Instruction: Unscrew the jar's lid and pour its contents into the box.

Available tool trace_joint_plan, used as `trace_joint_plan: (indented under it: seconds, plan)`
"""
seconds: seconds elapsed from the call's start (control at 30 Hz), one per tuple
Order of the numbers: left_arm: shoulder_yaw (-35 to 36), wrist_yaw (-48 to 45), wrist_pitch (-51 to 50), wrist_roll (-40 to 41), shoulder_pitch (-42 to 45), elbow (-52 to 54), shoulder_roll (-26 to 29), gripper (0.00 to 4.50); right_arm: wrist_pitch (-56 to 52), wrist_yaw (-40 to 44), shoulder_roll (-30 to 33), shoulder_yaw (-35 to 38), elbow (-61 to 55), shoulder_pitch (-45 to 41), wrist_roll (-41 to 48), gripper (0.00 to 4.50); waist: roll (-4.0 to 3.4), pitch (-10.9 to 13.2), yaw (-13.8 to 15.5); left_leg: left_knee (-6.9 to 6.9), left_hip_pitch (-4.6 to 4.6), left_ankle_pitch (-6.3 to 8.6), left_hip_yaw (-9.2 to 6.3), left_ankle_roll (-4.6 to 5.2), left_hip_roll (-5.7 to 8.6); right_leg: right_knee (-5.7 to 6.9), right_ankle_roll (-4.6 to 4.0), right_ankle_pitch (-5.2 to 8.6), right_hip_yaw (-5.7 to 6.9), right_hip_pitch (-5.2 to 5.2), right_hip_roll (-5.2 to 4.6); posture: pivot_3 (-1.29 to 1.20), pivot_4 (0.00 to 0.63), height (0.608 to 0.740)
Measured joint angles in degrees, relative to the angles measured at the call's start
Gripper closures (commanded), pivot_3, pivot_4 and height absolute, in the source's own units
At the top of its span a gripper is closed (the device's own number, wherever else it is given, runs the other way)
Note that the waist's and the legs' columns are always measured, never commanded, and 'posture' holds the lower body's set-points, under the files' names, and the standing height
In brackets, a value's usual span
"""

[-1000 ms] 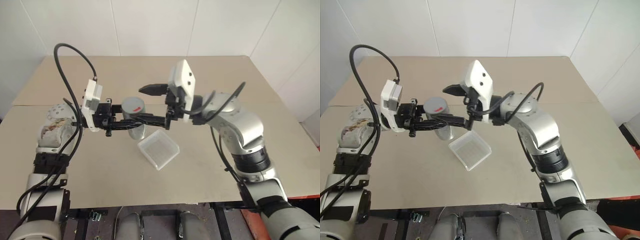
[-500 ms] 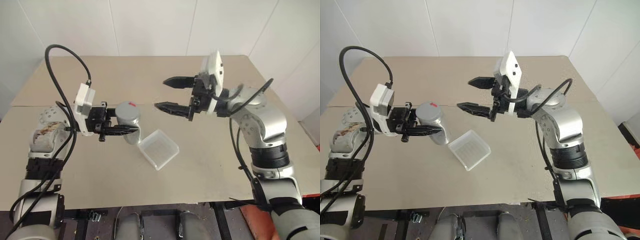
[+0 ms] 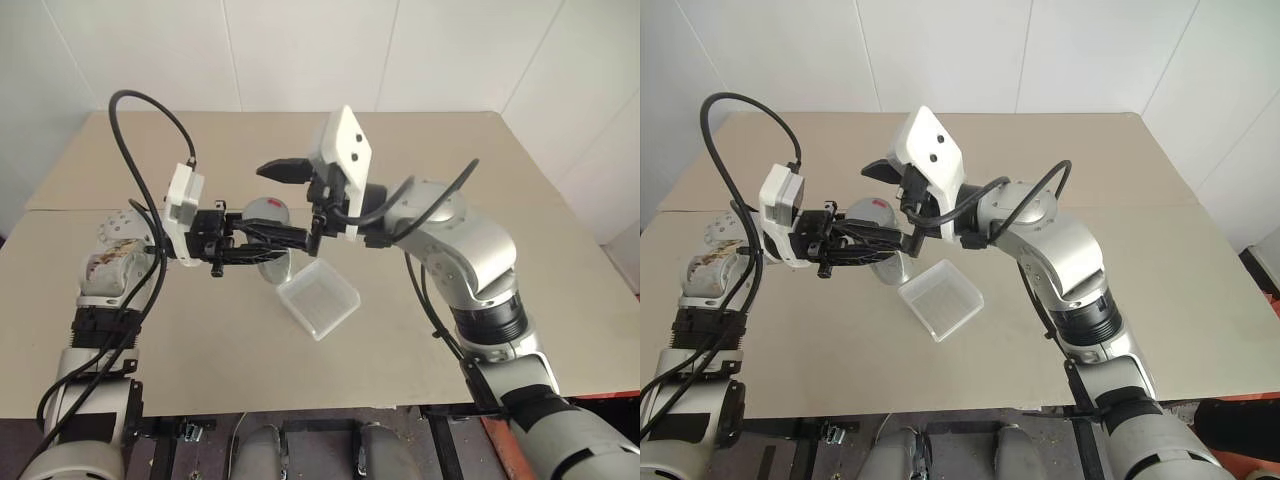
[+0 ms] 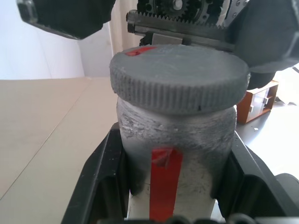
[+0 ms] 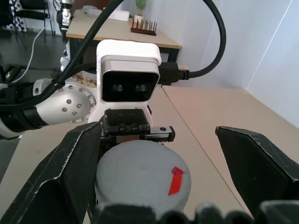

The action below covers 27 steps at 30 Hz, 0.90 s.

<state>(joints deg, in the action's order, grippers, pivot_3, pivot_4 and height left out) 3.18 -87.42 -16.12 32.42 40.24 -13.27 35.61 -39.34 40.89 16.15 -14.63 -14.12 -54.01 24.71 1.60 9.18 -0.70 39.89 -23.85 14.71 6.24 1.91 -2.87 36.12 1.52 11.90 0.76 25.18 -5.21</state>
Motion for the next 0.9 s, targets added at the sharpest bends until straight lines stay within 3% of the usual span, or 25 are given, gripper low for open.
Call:
trace_joint_plan:
  seconds: [0.37, 0.9]
  plan:
    - [0.0, -0.4, 0.0, -0.8, 0.2, 0.0, 0.1, 2.55, 0.0, 0.2, -0.4, -0.3, 0.0, 0.5, -1.2, 0.06, 0.0, 0.0, -0.1, 0.0, 0.0, 0.0, -0.01, 0.0, -0.01, 0.0, 0.0, 0.0, 0.0, 0.0, 0.01, 0.0, 0.15, 0.74]
    - [0.2, -0.1, -0.2, -1.0, 0.5, -0.4, 1.5, 2.55, 0.3, 3.0, 5.5, 0.3, -1.1, 3.1, -0.1, 0.06, 0.0, 0.0, -0.1, 0.0, 0.0, 0.0, -0.01, 0.01, -0.01, -0.02, 0.0, 0.0, 0.0, 0.0, 0.01, 0.0, 0.15, 0.74]
